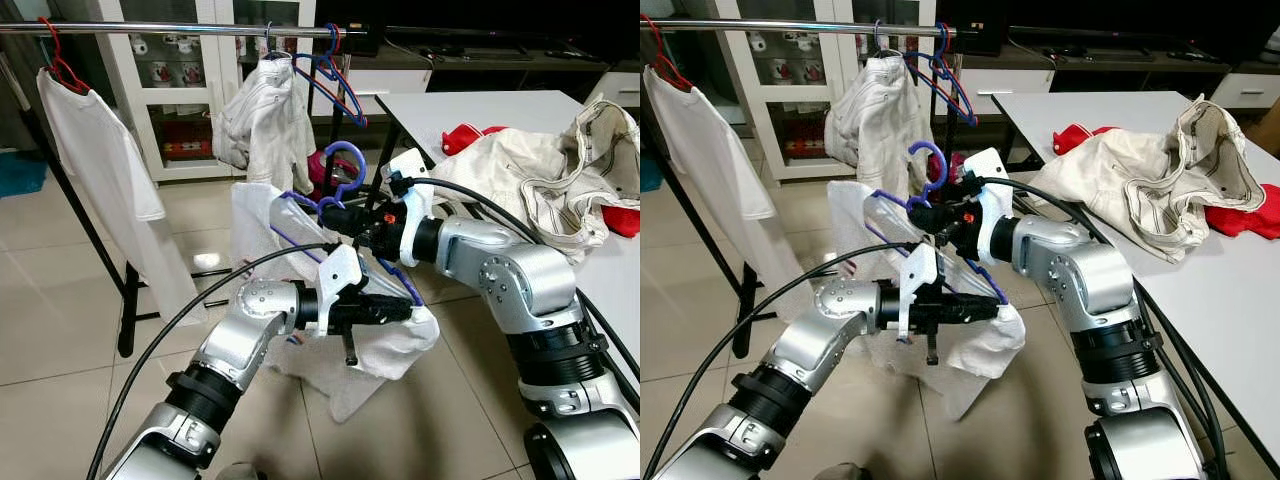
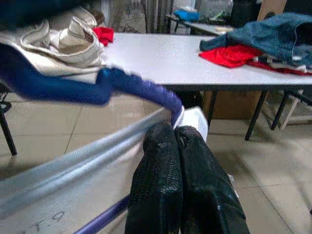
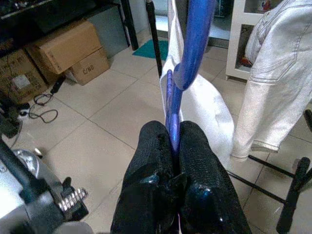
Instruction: Hang hanger
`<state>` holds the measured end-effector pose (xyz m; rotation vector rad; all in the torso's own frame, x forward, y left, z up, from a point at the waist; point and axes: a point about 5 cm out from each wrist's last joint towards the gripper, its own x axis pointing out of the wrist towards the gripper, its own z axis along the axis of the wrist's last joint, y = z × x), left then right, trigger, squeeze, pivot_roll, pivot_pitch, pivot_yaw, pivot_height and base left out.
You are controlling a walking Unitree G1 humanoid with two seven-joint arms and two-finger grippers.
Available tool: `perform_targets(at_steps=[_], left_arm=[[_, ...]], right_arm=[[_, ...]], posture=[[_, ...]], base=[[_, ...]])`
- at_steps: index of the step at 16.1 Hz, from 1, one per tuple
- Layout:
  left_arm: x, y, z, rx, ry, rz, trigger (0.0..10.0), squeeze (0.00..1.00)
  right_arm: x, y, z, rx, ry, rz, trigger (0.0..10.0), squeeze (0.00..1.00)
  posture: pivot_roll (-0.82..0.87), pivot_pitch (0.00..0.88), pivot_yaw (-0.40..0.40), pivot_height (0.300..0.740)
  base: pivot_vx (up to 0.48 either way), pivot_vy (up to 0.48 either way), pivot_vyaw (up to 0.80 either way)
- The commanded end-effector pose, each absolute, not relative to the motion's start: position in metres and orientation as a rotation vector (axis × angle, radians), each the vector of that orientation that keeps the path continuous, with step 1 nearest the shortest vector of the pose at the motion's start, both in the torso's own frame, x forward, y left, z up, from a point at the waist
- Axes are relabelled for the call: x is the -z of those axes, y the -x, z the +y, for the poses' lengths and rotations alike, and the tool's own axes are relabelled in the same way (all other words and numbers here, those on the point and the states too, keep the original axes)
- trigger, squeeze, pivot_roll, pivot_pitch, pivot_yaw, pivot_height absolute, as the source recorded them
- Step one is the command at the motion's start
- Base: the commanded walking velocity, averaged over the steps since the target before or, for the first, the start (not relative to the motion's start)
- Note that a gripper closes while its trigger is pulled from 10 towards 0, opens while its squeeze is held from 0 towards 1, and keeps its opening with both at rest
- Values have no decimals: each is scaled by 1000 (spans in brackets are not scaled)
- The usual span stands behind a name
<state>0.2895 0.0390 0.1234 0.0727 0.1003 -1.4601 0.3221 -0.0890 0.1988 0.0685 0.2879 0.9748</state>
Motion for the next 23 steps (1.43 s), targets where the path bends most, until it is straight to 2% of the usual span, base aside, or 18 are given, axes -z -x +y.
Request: perform_targets(at_steps=[1,9,13,14,17,23], left_arm=[[-140,-291,34,1483,-77,34,0,0],[-176,-289,40,1437,-40,-115,0,0],[-163,-285,42,1442,-133,-39,0,0],[-163,-287,42,1417,-129,-44,0,0],[-170,-302,53,1195,-152,-111,0,0],[-175,-285,69,1151,-71,-152,0,0]], right_arm=[[-203,-323,-92,-970,-40,263,10000,0],[-189,-320,-93,-959,12,296,10000,0],[-185,-321,-93,-949,26,306,10000,0],[-185,-322,-94,-943,29,306,10000,0],[-184,-323,-99,-918,33,305,10000,0],[-183,-328,-111,-872,23,304,10000,0]], posture=[[-21,0,-74,740],[-10,0,-70,740],[-8,0,-72,740],[-8,0,-70,740],[-11,0,-64,740],[3,0,-65,740]], base=[[0,0,0],[0,0,0],[0,0,0],[0,0,0],[0,0,0],[0,0,0]])
